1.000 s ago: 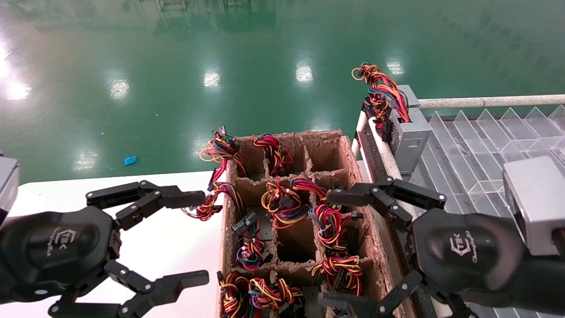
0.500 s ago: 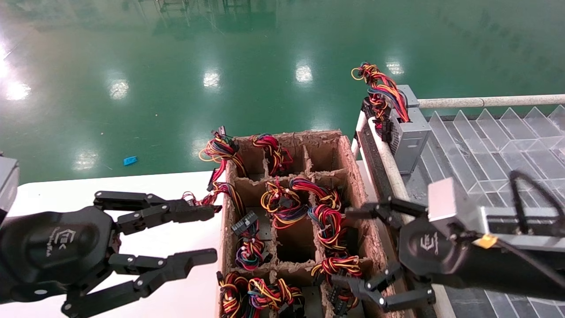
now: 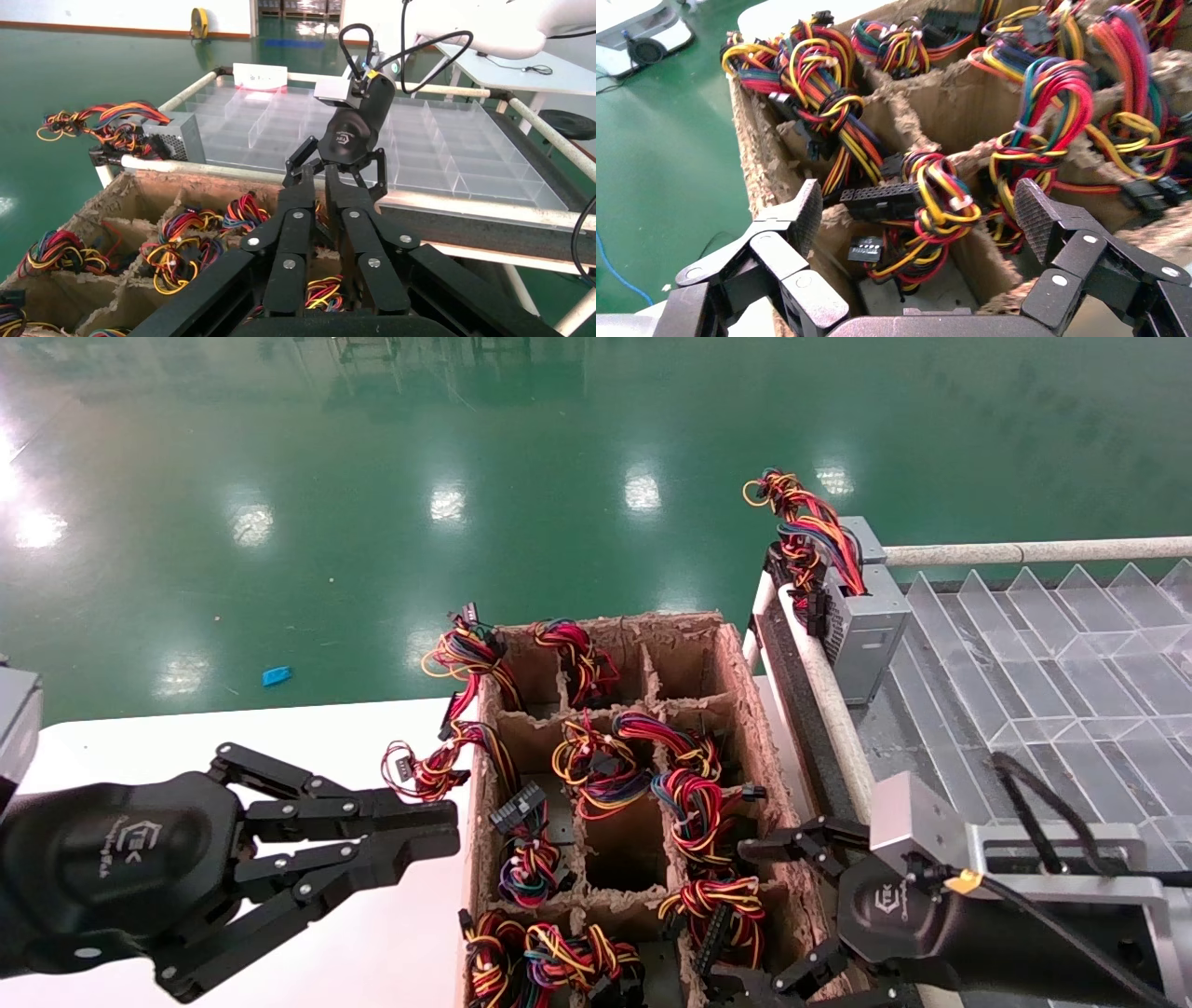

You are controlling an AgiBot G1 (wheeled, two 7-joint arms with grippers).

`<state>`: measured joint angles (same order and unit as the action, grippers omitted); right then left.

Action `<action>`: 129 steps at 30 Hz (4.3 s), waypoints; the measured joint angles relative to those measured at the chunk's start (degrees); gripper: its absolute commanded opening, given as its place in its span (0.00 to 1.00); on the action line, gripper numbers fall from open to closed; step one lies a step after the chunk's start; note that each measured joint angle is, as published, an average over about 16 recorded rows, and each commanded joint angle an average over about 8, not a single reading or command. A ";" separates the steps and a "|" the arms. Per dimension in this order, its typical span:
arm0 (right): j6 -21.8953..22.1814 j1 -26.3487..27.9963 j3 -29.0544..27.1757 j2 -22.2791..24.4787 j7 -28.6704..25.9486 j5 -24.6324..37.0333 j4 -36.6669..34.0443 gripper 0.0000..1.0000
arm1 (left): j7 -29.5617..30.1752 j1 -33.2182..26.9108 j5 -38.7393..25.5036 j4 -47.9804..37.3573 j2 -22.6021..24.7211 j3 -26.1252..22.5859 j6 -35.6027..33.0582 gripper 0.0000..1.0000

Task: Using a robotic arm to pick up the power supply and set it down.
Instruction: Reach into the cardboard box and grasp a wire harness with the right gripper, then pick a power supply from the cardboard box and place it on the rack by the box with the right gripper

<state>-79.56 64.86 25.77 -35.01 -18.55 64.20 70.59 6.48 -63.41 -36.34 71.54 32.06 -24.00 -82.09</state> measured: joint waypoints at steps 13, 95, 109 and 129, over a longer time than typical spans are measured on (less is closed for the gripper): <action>-0.13 0.74 1.11 -1.40 -0.60 1.47 -0.72 0.00 | 0.00 0.00 0.00 0.00 0.00 0.00 0.00 0.00; -9.50 46.78 1.55 -4.55 -2.40 11.45 0.39 0.00 | 0.00 0.00 0.01 0.00 0.00 -0.01 0.00 0.00; -8.73 53.19 3.61 -2.62 0.29 17.60 -6.85 0.00 | 0.00 0.00 0.01 0.00 0.00 -0.01 0.00 0.00; -6.22 47.06 3.79 5.75 1.54 19.69 -12.33 0.00 | -0.01 0.00 0.01 0.00 0.00 -0.01 0.00 0.00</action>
<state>-85.78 111.92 29.56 -29.26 -17.01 83.89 58.26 6.47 -63.41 -36.33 71.54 32.06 -24.01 -82.08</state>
